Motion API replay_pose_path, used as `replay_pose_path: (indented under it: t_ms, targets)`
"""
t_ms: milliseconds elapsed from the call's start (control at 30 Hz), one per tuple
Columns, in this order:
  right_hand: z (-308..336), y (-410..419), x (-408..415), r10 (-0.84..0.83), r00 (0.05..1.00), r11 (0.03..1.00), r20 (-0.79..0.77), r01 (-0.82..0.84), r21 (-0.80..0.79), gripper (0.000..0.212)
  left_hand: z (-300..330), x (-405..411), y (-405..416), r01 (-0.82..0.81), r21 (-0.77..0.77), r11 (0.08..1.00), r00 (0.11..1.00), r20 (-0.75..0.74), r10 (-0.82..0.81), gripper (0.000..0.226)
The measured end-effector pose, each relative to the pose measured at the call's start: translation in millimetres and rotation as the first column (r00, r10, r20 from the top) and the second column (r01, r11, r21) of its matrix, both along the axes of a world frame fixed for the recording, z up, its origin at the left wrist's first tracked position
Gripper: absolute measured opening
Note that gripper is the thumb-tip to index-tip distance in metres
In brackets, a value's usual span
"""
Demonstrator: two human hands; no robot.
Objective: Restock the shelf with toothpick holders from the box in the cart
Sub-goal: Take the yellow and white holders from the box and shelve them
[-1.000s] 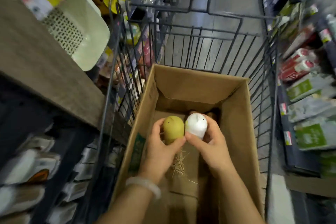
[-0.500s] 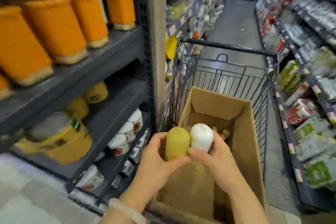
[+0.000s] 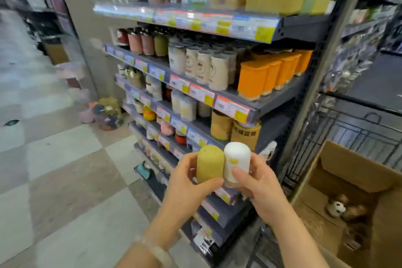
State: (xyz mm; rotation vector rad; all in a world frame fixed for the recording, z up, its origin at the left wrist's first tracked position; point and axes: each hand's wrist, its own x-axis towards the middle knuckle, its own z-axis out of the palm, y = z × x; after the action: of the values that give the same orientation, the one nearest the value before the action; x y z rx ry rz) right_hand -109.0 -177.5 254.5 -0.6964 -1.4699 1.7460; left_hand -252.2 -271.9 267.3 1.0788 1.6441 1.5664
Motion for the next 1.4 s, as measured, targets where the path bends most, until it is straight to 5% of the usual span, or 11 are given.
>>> replay_pose_path:
  t_ms: [267,733,1067,1400]
  targets:
    - [17,-11,-111,0.135,0.991,0.988,0.015,-0.135,0.076,0.041,6,-94,-27,-0.196,0.040,0.980,0.980,-0.006,0.197,0.054]
    - [61,58,-304,0.090,0.996,0.972,-0.021,-0.083,0.219,0.054,58,-281,39,-0.249,0.123,0.961,0.962,-0.084,0.260,0.049]
    - [86,109,-365,-0.160,0.987,0.909,0.029,0.136,0.395,0.046,75,-359,115,-0.032,0.154,0.988,0.997,-0.067,0.042,0.049]
    - [105,163,-440,-0.578,0.811,0.732,0.092,0.465,0.498,0.055,99,-453,213,0.293,0.157,0.943,0.954,-0.107,-0.278,0.051]
